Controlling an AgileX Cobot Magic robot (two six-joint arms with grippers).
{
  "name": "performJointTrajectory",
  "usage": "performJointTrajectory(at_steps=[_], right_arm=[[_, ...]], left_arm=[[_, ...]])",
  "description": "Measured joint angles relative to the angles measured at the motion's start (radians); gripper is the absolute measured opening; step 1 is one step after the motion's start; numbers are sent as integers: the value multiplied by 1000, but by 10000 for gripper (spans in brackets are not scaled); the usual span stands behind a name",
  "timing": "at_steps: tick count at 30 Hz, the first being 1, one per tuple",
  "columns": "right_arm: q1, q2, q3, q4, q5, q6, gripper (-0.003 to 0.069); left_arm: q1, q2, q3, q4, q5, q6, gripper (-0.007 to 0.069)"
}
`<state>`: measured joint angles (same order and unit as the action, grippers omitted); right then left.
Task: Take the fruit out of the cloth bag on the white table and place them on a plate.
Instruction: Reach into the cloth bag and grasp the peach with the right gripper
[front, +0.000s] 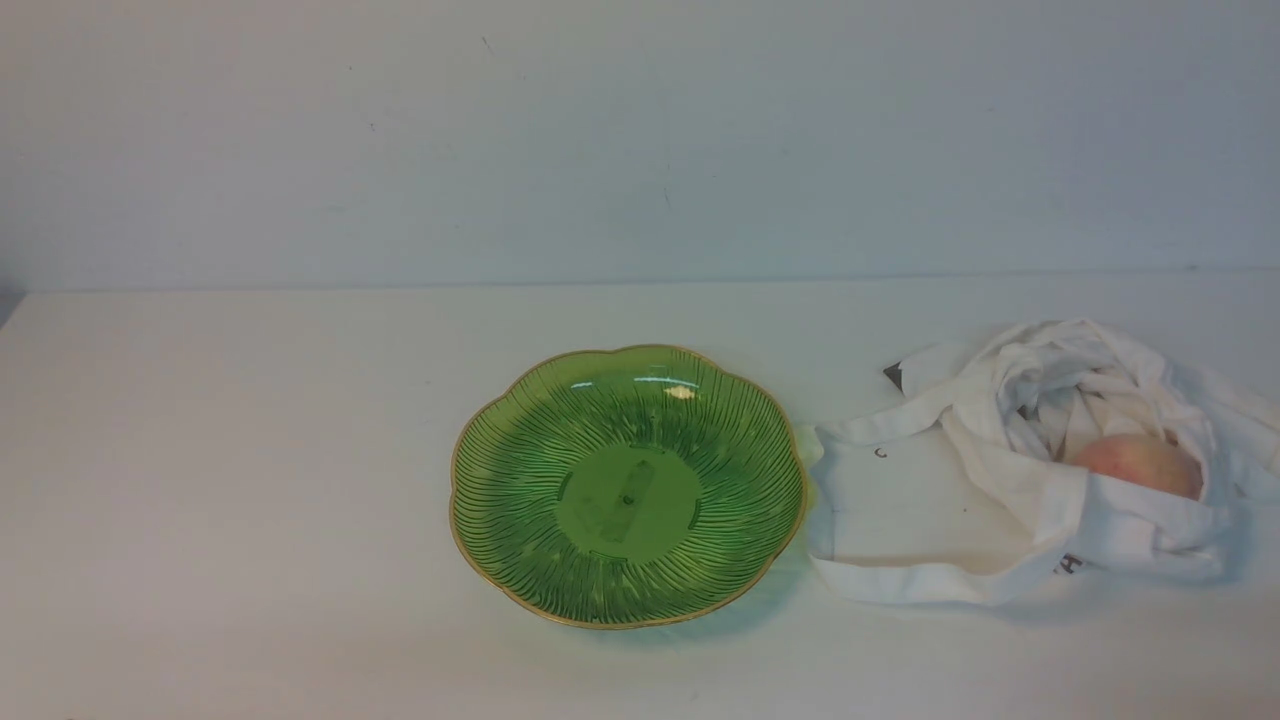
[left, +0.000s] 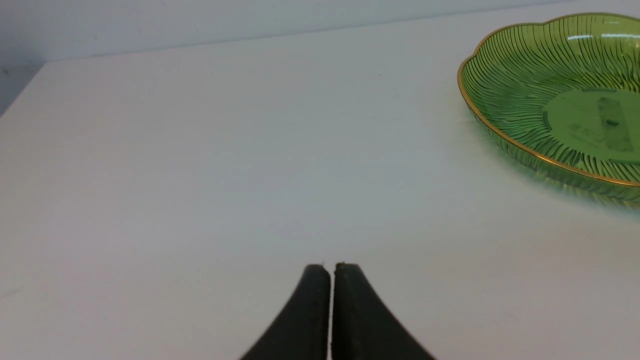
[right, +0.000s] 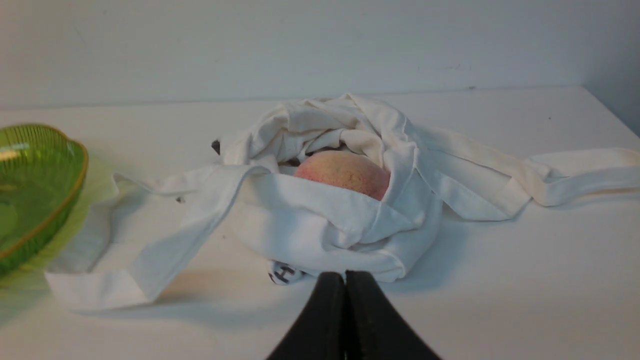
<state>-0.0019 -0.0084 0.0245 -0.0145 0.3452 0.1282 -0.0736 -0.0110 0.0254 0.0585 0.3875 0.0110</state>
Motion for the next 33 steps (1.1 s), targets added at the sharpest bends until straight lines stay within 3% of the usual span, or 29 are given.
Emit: performJointTrajectory(at_steps=[9, 17, 20, 24, 26, 33], right_arm=[[0, 0, 5, 331, -319, 305, -11], [2, 0, 2, 425, -408, 389, -11], [16, 0, -59, 418, -365, 399, -11], [48, 77, -330, 286, -167, 306, -11], [55, 267, -560, 179, 73, 219, -11], [58, 723, -942, 86, 600, 1, -11]], left_arm=[[0, 0, 0, 0, 0, 0, -8], [0, 0, 0, 0, 0, 0, -8], [0, 0, 0, 0, 0, 0, -8], [0, 0, 0, 0, 0, 0, -8], [0, 0, 0, 0, 0, 0, -8], [0, 0, 0, 0, 0, 0, -8]])
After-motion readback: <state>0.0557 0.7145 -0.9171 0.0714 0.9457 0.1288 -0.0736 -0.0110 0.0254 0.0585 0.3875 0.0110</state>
